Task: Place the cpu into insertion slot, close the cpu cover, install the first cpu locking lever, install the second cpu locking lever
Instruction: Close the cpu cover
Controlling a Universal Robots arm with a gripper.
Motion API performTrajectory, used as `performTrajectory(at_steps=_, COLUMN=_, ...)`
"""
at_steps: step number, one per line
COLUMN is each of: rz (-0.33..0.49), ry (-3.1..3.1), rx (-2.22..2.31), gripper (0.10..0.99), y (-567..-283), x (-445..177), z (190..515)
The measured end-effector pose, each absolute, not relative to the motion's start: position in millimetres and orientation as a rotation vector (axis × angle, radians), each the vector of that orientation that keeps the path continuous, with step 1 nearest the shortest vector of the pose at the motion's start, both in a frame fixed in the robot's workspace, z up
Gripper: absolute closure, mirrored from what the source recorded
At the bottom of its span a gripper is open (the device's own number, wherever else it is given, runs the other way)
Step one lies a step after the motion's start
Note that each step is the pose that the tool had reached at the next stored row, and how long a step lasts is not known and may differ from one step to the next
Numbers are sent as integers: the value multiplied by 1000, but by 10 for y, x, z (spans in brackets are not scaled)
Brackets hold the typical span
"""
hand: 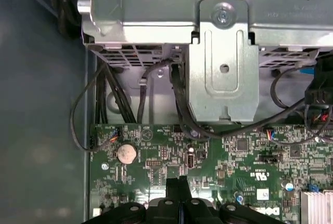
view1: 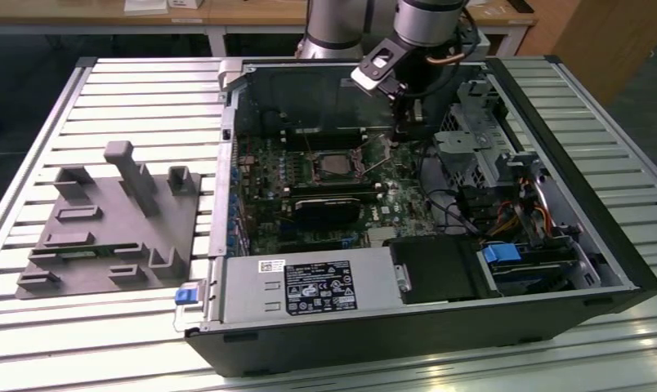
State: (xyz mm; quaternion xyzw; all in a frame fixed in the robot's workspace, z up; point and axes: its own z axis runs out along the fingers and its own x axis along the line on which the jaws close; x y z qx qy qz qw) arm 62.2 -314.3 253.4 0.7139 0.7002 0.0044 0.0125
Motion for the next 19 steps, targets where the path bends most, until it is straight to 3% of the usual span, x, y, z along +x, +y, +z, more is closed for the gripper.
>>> performTrajectory(at_steps=19, rz=7, ry=2185, rx=2227, gripper=980, y=-3130, x=675, z=2420)
